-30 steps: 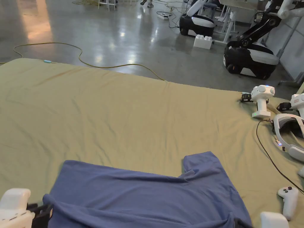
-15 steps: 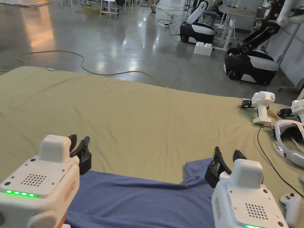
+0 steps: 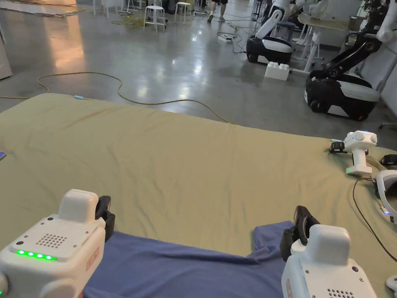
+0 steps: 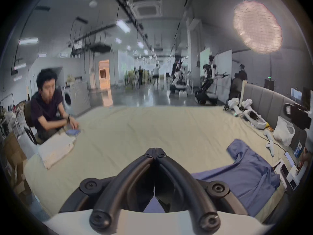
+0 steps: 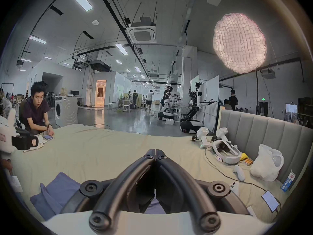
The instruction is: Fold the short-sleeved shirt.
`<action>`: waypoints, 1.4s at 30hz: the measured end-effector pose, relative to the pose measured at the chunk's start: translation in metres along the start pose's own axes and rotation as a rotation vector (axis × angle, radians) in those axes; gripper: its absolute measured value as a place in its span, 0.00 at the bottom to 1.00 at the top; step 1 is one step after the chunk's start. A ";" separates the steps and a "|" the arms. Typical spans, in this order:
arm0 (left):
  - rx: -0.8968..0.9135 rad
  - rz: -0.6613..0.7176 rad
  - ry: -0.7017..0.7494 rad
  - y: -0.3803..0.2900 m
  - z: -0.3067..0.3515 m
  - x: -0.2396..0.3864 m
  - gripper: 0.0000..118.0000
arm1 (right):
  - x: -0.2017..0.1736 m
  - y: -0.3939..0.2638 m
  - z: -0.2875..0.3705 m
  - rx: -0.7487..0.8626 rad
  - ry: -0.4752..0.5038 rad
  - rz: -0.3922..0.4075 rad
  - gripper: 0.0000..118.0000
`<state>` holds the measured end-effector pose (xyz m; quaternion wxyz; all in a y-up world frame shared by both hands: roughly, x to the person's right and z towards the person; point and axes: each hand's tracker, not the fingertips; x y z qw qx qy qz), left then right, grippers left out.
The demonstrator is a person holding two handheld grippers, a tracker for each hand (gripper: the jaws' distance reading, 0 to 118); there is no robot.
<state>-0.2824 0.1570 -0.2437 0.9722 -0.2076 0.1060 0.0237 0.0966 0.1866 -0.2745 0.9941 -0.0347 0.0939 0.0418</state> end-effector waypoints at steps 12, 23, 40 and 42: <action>-0.578 0.149 -0.108 -0.026 -0.187 -0.090 0.13 | 0.011 -0.036 -0.034 -0.186 -0.016 0.035 0.00; -0.775 0.066 -0.064 -0.057 -0.239 -0.081 0.54 | 0.038 -0.070 -0.042 -0.326 -0.091 0.060 0.00; -0.607 -0.044 -0.046 -0.041 -0.180 -0.051 0.05 | 0.159 -0.119 -0.211 -0.894 -0.055 -0.016 0.58; -0.590 -0.021 -0.050 -0.040 -0.171 -0.052 0.05 | 0.167 -0.132 -0.228 -0.951 -0.011 -0.022 0.58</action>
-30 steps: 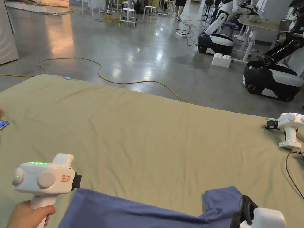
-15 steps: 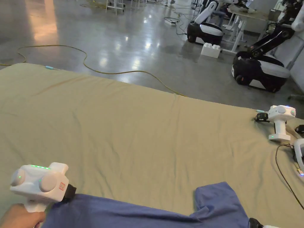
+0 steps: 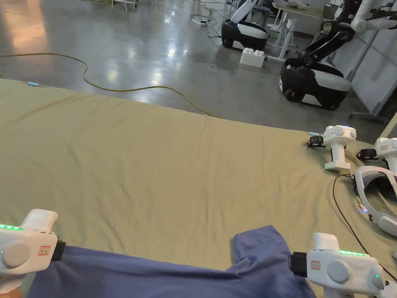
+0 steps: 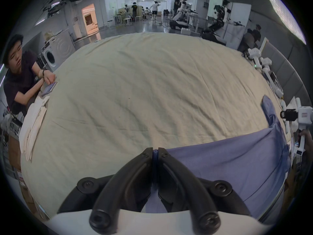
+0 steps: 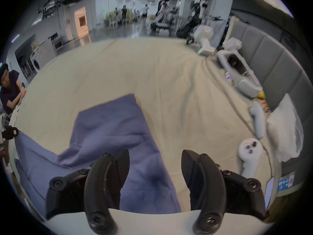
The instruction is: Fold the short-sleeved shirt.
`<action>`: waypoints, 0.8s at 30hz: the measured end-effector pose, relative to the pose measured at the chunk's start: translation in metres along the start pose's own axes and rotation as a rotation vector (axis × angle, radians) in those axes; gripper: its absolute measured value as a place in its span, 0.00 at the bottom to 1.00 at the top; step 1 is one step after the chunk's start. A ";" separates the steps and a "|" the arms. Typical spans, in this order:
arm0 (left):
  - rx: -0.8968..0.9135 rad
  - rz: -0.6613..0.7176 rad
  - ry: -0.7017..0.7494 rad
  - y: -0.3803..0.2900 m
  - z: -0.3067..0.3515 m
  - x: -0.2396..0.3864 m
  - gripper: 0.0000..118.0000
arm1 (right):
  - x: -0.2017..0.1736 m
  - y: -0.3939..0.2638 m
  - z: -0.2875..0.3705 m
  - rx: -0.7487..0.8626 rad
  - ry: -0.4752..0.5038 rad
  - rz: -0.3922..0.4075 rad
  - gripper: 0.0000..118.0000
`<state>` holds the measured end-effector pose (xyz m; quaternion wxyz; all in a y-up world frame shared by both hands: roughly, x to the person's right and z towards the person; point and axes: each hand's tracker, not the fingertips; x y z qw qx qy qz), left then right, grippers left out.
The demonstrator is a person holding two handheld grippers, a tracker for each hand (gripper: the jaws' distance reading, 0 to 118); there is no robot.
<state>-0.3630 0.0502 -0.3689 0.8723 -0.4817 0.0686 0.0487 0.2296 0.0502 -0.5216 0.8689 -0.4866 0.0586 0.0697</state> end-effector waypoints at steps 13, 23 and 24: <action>0.029 0.039 -0.017 -0.004 0.001 -0.011 0.05 | -0.019 0.001 -0.038 -0.123 0.038 0.023 0.00; 0.111 0.089 -0.071 -0.016 0.048 -0.026 0.06 | 0.008 -0.022 0.067 0.105 0.107 -0.058 0.00; 0.122 0.088 -0.078 -0.019 0.056 -0.027 0.06 | 0.007 -0.025 0.082 0.118 0.109 -0.054 0.00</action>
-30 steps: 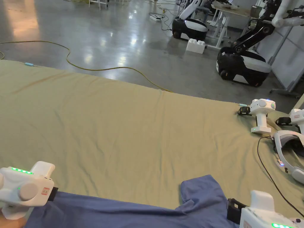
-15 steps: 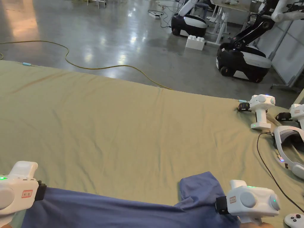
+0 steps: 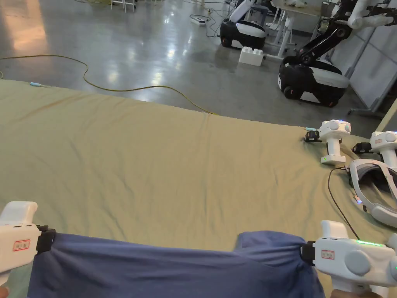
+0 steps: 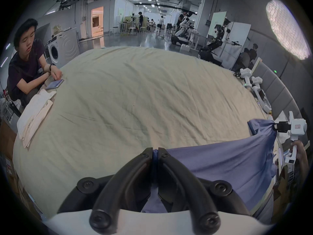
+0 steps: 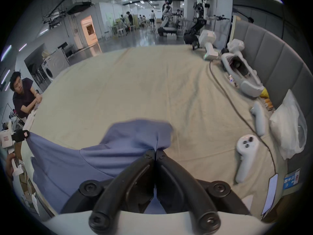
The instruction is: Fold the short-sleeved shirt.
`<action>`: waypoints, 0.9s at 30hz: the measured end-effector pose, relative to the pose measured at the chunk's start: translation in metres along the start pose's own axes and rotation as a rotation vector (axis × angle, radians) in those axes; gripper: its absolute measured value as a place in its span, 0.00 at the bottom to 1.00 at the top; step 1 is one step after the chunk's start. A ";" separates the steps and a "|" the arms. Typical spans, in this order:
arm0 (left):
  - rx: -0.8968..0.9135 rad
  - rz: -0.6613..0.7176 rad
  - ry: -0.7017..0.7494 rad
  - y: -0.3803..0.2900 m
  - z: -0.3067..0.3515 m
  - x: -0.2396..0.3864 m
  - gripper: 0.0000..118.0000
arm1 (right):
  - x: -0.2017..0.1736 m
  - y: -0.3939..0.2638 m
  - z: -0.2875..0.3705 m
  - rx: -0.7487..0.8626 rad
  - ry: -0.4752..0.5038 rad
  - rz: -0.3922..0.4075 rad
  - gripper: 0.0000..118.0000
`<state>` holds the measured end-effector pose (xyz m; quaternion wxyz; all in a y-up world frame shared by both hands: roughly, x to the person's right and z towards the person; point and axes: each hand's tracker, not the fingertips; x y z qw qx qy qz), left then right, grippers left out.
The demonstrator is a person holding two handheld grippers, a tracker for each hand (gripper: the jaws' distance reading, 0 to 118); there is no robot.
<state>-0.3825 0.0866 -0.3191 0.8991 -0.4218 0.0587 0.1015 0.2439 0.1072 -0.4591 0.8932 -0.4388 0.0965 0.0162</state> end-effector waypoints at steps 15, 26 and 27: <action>0.090 0.045 -0.094 -0.110 0.110 -0.029 0.06 | -0.007 -0.128 0.153 0.075 -0.002 0.052 0.00; -0.173 -0.008 -0.018 -0.193 0.078 -0.017 0.06 | -0.002 -0.214 0.107 -0.131 -0.096 0.103 0.00; -0.187 -0.012 -0.009 -0.193 0.071 -0.012 0.06 | -0.001 -0.215 0.101 -0.138 -0.097 0.103 0.00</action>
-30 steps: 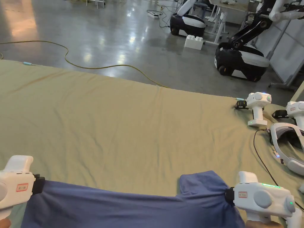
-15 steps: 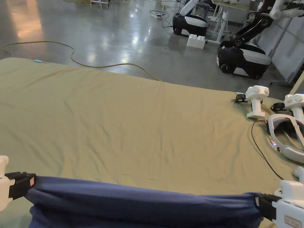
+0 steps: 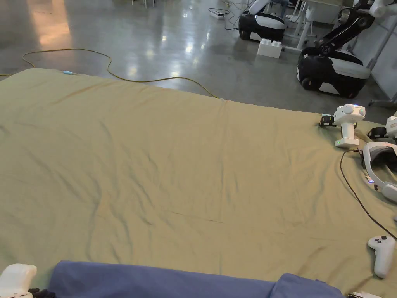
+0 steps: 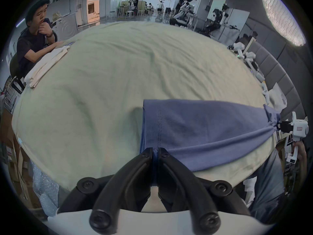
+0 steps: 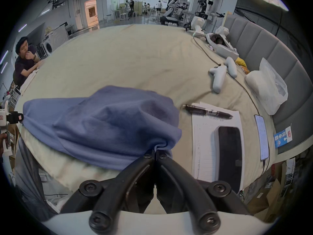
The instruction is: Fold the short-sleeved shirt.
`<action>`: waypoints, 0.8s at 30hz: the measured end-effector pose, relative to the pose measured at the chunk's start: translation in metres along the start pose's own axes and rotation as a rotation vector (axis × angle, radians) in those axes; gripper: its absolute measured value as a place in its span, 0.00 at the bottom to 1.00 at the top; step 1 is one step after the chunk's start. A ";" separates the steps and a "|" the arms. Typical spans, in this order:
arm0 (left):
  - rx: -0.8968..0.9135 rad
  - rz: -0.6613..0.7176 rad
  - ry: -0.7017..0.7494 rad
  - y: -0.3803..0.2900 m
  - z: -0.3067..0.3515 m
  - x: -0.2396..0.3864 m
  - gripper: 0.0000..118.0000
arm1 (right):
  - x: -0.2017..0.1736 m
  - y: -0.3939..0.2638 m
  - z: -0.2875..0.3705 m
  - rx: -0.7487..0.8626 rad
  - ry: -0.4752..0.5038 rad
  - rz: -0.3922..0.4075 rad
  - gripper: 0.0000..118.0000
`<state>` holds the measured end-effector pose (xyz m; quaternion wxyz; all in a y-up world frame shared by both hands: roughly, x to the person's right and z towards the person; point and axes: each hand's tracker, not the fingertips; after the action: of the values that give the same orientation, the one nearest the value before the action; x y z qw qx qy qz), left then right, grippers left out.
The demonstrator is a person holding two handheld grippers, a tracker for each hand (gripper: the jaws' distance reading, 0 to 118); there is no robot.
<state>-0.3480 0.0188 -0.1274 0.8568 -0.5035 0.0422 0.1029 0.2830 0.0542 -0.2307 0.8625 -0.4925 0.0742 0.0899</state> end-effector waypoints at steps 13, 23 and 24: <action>0.207 0.040 0.023 0.037 0.035 0.028 0.46 | -0.011 0.042 0.059 0.249 -0.201 -0.026 0.62; 0.624 -0.033 0.018 0.092 0.074 0.108 0.46 | -0.096 0.106 0.097 0.778 -0.078 -0.099 0.62; 0.657 -0.043 0.040 0.096 0.077 0.115 0.46 | -0.104 0.108 0.101 0.834 -0.065 -0.114 0.62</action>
<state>-0.2594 0.1467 -0.1918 0.9743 -0.2031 0.0793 0.0559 0.1615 0.1866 -0.2474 0.9934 -0.1016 0.0498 0.0197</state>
